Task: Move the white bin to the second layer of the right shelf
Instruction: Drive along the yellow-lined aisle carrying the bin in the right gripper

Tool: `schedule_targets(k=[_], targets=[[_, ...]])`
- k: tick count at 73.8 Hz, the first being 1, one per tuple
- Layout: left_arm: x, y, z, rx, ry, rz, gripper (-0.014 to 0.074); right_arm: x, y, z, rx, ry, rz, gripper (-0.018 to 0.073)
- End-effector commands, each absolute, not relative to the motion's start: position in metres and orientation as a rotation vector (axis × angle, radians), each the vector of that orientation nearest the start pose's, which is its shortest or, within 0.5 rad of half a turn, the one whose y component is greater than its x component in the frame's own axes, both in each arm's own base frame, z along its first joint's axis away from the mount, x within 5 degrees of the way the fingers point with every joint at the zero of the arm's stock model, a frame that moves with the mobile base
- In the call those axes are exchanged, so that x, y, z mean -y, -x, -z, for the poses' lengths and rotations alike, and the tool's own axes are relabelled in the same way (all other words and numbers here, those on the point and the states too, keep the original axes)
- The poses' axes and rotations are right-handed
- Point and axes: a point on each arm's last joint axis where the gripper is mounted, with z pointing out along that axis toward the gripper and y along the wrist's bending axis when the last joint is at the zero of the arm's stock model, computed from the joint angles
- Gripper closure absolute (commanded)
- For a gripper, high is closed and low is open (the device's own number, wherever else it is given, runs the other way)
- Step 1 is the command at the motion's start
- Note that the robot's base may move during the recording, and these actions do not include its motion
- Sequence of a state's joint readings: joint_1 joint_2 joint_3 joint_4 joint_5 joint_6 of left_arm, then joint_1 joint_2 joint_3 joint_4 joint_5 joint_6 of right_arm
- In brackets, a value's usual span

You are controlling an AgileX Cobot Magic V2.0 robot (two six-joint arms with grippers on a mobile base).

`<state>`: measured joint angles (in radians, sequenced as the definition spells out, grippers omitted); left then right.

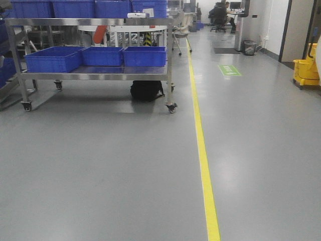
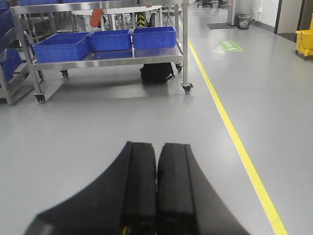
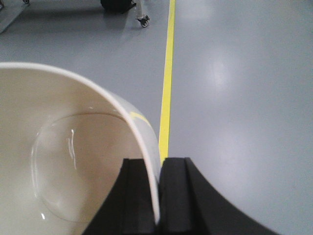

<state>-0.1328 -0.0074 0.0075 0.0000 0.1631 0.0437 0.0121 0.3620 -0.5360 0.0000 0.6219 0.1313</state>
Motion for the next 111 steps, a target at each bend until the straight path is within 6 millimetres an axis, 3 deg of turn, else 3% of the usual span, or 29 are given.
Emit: schedule_targets(k=[1, 111], targets=[[0.0077, -0.0561, -0.1923, -1.578, -0.138, 0.076, 0.0512, -0.0008, -0.0733, -0.3298, -1.809, -0.113, -0.104, 0.0512], [0.0077, -0.0561, -0.1923, -1.578, -0.138, 0.076, 0.0512, -0.0008, -0.0733, -0.3298, -1.809, -0.113, -0.104, 0.0512]])
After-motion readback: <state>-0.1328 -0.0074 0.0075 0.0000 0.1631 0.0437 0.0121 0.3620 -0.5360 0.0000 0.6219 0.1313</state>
